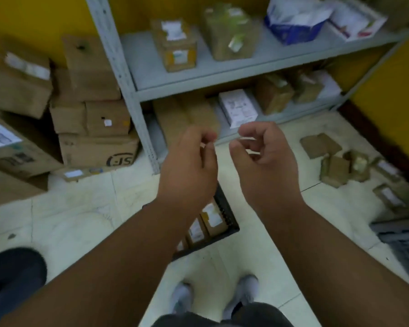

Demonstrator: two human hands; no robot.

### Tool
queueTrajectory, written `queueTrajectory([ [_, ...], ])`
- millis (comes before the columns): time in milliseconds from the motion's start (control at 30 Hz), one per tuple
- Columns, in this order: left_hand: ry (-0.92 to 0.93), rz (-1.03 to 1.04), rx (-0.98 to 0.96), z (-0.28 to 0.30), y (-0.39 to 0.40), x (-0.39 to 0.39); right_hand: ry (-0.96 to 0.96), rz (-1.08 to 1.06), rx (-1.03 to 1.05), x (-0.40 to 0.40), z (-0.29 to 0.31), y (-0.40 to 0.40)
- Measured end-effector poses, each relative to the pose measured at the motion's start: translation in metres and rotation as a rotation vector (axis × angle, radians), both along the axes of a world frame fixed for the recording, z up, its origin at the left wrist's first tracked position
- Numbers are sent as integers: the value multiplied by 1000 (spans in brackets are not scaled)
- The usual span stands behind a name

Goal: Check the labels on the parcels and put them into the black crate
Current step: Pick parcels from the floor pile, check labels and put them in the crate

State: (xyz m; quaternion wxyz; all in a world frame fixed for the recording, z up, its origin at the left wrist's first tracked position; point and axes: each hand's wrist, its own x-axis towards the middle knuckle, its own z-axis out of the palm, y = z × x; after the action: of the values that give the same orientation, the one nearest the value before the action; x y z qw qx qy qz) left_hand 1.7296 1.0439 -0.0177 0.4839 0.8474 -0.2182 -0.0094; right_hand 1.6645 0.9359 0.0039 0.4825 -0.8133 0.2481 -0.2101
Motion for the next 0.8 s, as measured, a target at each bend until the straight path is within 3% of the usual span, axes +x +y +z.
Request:
queueTrajectory([
  [100, -108, -102, 3, 32, -35, -16, -42, -55, -8, -31, 33, -32],
  [267, -135, -348, 16, 66, -132, -70, -36, -247, -56, -104, 57, -114],
  [567, -83, -633, -16, 72, -355, -201, 55, -586, -76, -263, 67, -305],
  [800, -40, -782, 9, 68, -483, -242, 85, -667, -28, -317, 73, -430],
])
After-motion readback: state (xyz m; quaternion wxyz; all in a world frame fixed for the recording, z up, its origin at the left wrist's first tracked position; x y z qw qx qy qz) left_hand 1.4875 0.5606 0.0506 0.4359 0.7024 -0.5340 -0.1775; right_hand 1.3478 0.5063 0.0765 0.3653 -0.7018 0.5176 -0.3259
